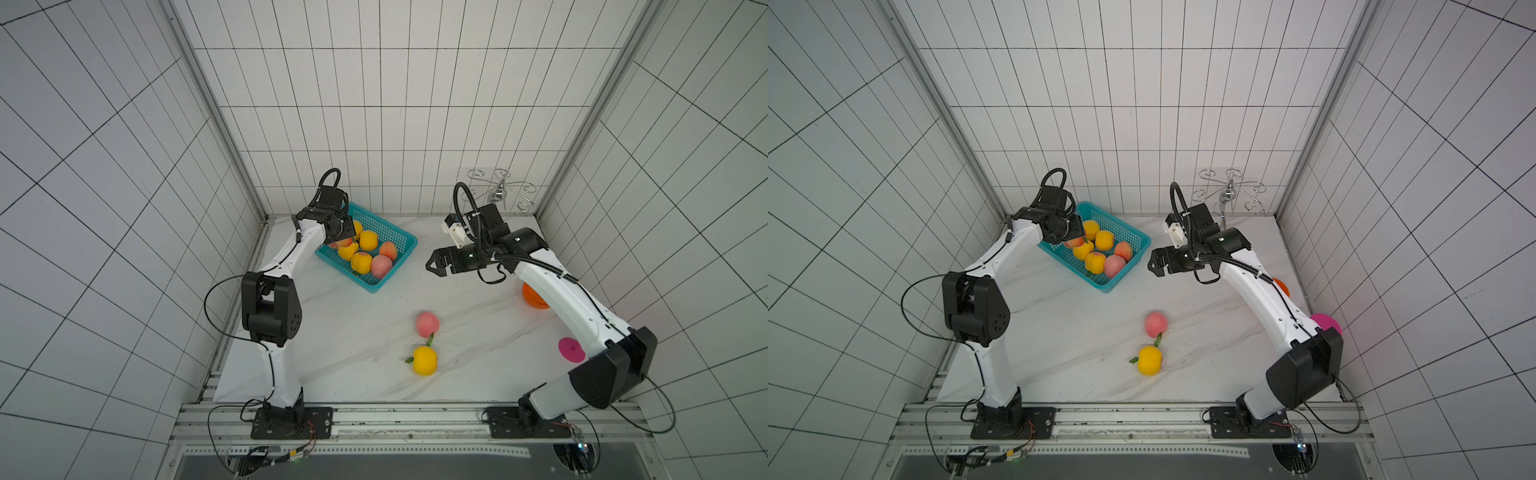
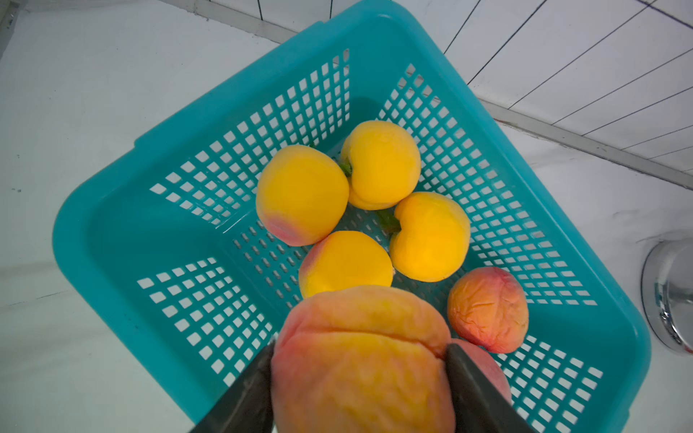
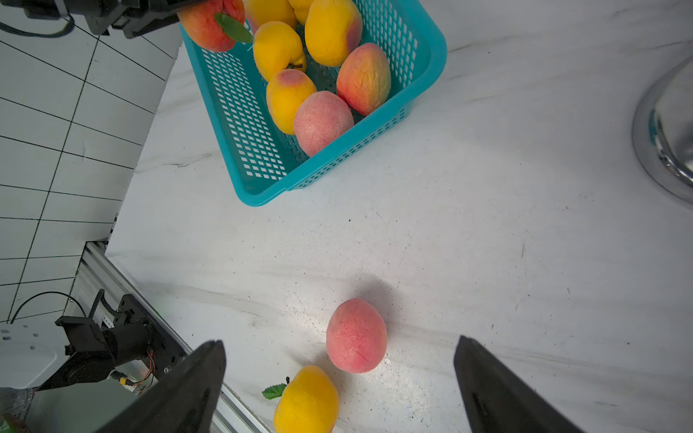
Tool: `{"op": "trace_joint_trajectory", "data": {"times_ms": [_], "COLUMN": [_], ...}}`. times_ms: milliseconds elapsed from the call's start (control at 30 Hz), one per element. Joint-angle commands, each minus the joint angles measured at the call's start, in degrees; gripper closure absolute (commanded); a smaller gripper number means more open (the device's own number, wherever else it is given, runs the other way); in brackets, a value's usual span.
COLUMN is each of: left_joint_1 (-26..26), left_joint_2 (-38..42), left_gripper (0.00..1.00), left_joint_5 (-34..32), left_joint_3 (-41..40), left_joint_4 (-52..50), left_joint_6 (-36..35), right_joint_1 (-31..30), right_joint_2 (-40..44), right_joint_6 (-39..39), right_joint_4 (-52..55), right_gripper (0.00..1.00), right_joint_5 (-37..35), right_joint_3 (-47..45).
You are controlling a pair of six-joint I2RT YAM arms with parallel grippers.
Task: Put the peaches into the basket
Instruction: Place the peach in the basket.
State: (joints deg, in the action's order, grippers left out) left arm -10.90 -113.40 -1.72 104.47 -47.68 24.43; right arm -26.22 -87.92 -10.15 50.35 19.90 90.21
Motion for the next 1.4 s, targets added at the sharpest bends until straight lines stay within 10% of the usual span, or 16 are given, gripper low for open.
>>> {"op": "trace_joint_trajectory", "data": {"times_ms": [0, 1367], "left_joint_1": [1.6, 3.5], "left_joint_2": [-1.1, -10.3], "left_gripper": [0.35, 0.33], "left_joint_5": [-1.2, -9.3], "left_joint_3": [1.6, 4.9], "left_joint_4": [2.0, -0.1], "left_joint_6": [-0.7, -5.3], "right_joint_1": [0.4, 0.4], "right_joint_2": [-0.9, -1.1], "right_joint_6": [0.9, 1.0], "right_joint_4": [1.4, 3.9], "right_gripper": [0.01, 0.01], "right_joint_5": [0.8, 0.0], "right_joint_3": [3.0, 1.6]}}
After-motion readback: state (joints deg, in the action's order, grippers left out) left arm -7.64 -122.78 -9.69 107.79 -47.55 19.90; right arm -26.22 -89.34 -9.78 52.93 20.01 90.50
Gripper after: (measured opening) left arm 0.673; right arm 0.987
